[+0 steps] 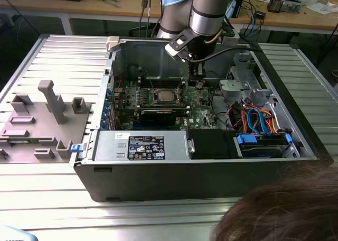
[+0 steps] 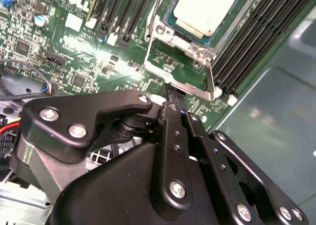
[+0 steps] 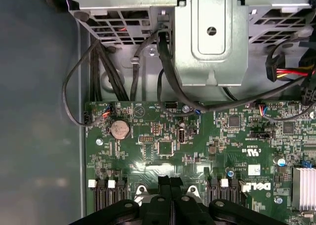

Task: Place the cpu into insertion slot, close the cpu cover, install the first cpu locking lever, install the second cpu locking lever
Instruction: 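Close the cpu cover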

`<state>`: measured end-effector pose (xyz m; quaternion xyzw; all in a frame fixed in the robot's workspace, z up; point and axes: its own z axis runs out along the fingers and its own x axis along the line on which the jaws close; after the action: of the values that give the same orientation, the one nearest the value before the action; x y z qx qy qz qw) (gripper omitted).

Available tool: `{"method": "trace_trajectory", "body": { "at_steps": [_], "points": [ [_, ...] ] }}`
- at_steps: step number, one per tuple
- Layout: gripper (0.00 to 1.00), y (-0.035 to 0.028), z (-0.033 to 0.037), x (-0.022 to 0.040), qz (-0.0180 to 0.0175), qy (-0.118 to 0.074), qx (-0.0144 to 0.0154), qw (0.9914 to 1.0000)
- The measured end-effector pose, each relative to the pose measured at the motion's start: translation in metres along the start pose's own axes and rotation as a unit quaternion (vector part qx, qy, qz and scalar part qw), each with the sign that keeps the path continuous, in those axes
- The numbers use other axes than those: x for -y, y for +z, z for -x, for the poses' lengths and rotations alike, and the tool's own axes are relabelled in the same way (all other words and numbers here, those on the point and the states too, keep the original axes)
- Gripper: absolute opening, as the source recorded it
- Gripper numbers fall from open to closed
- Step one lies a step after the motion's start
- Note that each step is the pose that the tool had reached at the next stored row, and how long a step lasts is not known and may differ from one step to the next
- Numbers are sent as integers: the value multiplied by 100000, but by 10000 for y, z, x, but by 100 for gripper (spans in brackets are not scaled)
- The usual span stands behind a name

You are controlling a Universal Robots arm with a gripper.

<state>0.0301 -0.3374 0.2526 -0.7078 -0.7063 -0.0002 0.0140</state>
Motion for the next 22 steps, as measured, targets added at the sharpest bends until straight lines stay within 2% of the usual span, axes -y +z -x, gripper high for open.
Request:
{"method": "trace_trajectory", "body": {
  "at_steps": [7,18,22],
  "points": [
    [11,10,1,130,2,5,-4,100000],
    [11,24,1,243,-2,2,0,100000],
    [11,26,1,258,-2,2,1,100000]
  ]
}}
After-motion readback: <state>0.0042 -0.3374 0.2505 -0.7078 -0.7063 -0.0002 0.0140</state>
